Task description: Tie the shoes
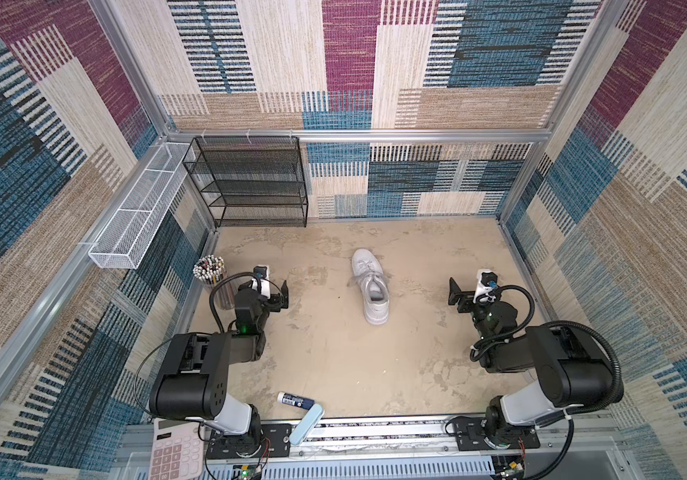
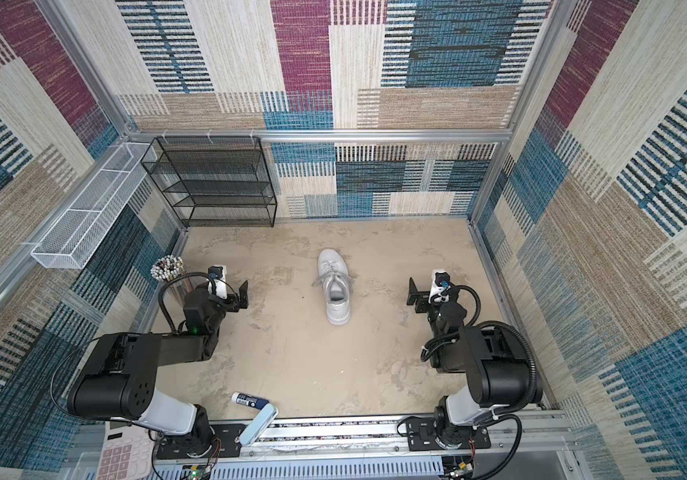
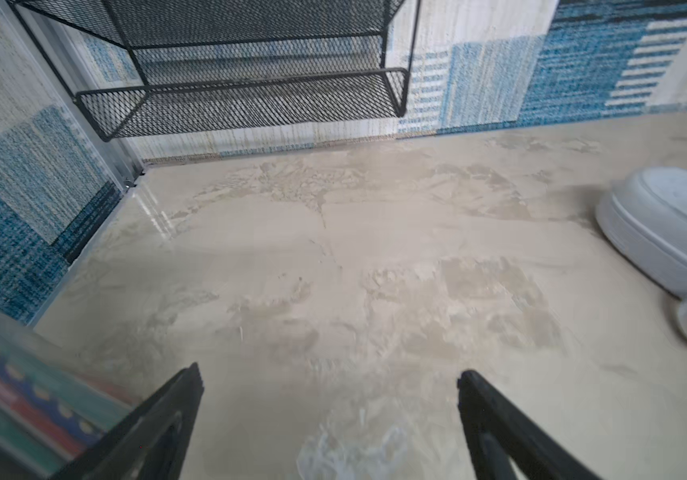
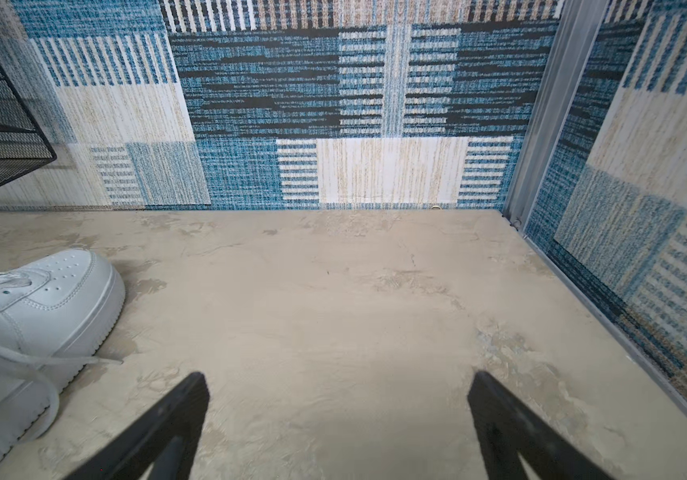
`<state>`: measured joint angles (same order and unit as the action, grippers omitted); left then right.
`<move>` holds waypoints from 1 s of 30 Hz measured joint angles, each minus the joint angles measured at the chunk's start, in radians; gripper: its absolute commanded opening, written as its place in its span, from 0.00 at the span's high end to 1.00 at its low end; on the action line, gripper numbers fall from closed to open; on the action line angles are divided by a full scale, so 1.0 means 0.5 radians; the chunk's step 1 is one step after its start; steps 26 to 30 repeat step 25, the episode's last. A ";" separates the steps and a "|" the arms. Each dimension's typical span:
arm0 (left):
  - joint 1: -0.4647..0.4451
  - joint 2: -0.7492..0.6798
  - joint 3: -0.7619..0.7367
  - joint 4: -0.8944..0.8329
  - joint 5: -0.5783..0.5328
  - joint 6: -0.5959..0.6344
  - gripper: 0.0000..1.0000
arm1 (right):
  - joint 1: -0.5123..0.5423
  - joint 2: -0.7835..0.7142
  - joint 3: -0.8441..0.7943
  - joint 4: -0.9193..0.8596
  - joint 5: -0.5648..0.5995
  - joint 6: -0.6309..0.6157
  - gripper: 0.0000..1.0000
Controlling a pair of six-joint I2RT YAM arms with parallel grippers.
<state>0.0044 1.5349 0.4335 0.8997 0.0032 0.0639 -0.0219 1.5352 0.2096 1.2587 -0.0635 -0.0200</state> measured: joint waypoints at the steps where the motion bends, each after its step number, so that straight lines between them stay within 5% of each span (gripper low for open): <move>1: 0.018 0.001 0.014 -0.037 -0.002 -0.020 0.01 | 0.000 0.000 0.000 0.000 0.000 0.000 0.00; 30: 0.031 0.009 0.021 -0.293 -0.031 -0.082 0.01 | 0.000 0.007 0.012 -0.004 0.001 0.000 0.00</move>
